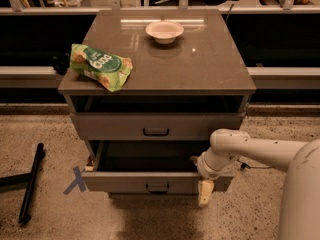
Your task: Open middle drawer
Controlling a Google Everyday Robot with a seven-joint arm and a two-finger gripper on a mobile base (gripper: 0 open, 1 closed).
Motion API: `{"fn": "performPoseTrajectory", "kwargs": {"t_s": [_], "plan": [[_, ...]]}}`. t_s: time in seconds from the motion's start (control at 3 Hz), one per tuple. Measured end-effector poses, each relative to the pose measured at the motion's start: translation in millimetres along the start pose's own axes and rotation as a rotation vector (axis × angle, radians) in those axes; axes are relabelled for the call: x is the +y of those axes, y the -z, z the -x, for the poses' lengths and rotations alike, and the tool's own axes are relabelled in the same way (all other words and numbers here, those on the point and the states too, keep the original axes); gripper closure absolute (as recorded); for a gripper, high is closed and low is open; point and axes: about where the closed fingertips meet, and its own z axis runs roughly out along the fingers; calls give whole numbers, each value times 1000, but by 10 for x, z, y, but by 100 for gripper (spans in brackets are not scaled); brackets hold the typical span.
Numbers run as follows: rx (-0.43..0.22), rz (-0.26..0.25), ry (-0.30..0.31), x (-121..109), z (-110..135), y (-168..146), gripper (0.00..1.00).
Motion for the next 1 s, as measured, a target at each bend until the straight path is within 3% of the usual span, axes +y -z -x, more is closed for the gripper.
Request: {"fn": "performPoseTrajectory", "kwargs": {"t_s": [0.33, 0.67, 1.0], "plan": [[1, 50, -12, 274, -4, -76, 15], [-5, 99, -25, 513, -21, -177, 39], [-1, 108, -29, 625, -45, -171, 70]]}}
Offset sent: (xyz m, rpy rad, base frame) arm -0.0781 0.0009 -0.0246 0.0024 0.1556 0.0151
